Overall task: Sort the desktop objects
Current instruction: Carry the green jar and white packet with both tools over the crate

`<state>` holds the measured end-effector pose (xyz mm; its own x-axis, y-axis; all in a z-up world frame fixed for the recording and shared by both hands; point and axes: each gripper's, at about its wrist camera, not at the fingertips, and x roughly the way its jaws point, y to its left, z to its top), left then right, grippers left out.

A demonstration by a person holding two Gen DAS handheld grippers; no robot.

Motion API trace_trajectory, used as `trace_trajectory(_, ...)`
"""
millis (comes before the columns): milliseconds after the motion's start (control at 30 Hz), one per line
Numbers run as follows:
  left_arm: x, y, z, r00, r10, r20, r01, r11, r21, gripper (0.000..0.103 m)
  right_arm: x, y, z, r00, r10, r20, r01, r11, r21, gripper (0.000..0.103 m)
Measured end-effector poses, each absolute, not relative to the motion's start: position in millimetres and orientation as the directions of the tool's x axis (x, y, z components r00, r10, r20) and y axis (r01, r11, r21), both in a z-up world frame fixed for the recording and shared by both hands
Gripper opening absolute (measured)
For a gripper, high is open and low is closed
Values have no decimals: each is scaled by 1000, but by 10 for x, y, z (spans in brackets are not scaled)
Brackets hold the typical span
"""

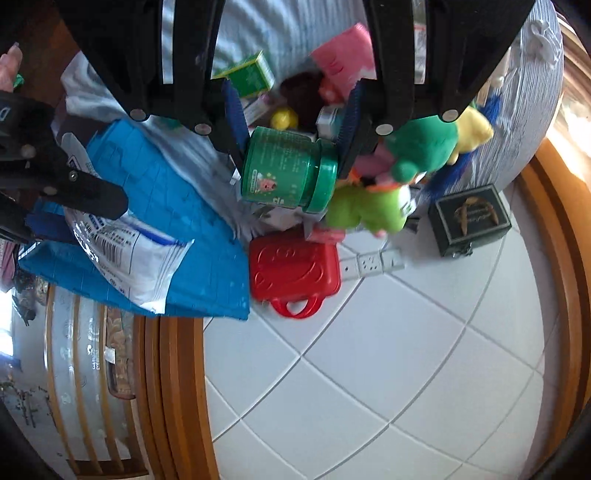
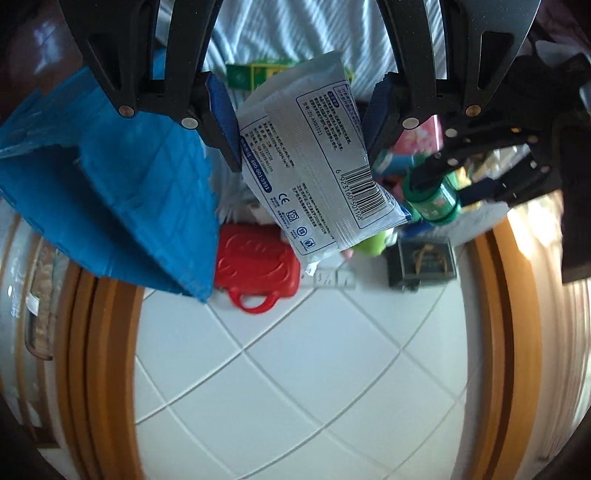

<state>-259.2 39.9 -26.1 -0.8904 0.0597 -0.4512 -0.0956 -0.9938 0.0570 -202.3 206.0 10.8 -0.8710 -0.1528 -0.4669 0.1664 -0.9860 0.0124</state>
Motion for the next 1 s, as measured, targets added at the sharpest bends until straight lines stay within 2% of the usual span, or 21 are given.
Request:
trace_trajectory(167,-2854,1061,180,-924,64,-376,-89,-995,50,44,-2140,2793,597,-924,-123,-361,152,-987,-53,60)
trace_trajectory(267,-3116,1529,445,-933,59,-356,-80,-996,45,44,-2314,3311,829,-939,-88,-332,127,-987,-98,60)
trace_trajectory(367,-3401,2036,693,-931,81,-355,-101,-994,37,44,-2537,3830,1008,-945,-60,-323,102,-988,-117,60)
trace_trajectory(533,-3918,2753,967,-903,160,-399,-171,-985,-10,44,-3094,4583,1164,-931,1,-364,61,-986,-158,61)
trace_trajectory(633,-4274,3175,1059,-880,174,-442,-196,-981,4,44,-3458,4931,1152,-909,36,-414,43,-983,-180,61)
trace_trajectory(800,-5123,3683,956,-754,198,-627,-221,-974,-42,44,-4260,5367,783,-809,79,-583,20,-987,-162,61)
trace_trajectory(900,-5612,3948,645,-631,182,-754,-218,-975,-53,44,-4586,5517,366,-706,63,-706,52,-989,-139,61)
trace_trajectory(1000,-5931,4110,140,-506,108,-856,-194,-981,-9,44,-4877,5647,-108,-572,49,-819,59,-993,-101,61)
